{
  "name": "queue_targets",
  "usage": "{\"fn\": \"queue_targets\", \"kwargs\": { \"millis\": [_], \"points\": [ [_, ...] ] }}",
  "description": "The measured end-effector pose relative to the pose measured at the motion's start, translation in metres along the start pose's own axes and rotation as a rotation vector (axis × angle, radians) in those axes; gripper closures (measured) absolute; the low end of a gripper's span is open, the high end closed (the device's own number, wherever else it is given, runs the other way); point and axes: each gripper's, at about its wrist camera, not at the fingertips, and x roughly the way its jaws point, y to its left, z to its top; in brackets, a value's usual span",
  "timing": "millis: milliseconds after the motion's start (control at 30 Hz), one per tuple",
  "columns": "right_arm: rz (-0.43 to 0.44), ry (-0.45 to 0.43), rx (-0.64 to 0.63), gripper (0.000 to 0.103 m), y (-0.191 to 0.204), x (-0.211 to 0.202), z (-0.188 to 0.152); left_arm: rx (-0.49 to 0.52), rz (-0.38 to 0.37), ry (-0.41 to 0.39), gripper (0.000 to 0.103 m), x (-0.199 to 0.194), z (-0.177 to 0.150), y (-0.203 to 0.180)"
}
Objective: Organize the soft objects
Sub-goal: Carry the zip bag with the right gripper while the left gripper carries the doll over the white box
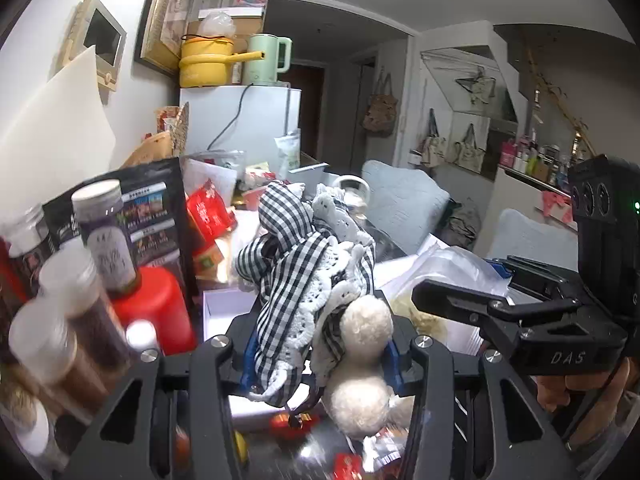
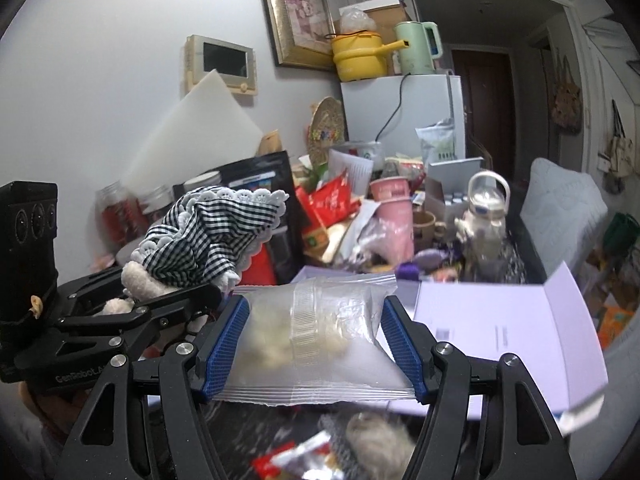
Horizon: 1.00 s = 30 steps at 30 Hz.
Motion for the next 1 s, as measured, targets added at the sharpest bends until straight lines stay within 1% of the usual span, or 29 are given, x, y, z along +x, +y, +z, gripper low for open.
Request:
{"fn": "queue_targets", "kwargs": {
  "millis": [100, 267, 400, 600, 733, 867, 1000],
  "points": [
    [-0.001, -0.002, -0.003, 0.035, -0.009, 0.019, 0.011, -0.005, 0.009, 0.0, 0.056, 0.022, 0.011, 0.008],
    [-0.013, 0.001, -0.01, 0.035, -0.029, 0.051, 0.025, 0.004, 0.03, 0.022, 0.056, 0.067, 0.023, 0.018],
    [-0.017, 0.016, -0.003, 0.035, -0.046, 0.079, 0.032, 0.011, 0.055, 0.056, 0.056, 0.103, 0.027, 0.027],
    [-0.016, 0.061, 0.004, 0.035, -0.065, 0.121, 0.038, 0.012, 0.084, 0.114, 0.056, 0.143, 0.025, 0.04],
    [-0.018, 0.103, 0.0, 0.035, -0.072, 0.144, 0.036, 0.019, 0.107, 0.177, 0.056, 0.167, 0.016, 0.047],
    [-0.021, 0.15, 0.017, 0.035, -0.081, 0.166, 0.028, 0.016, 0.125, 0.268, 0.056, 0.191, 0.001, 0.051],
    [-0.038, 0.209, 0.02, 0.035, -0.086, 0.184, 0.021, 0.019, 0.125, 0.341, 0.056, 0.209, -0.013, 0.051]
  ]
}}
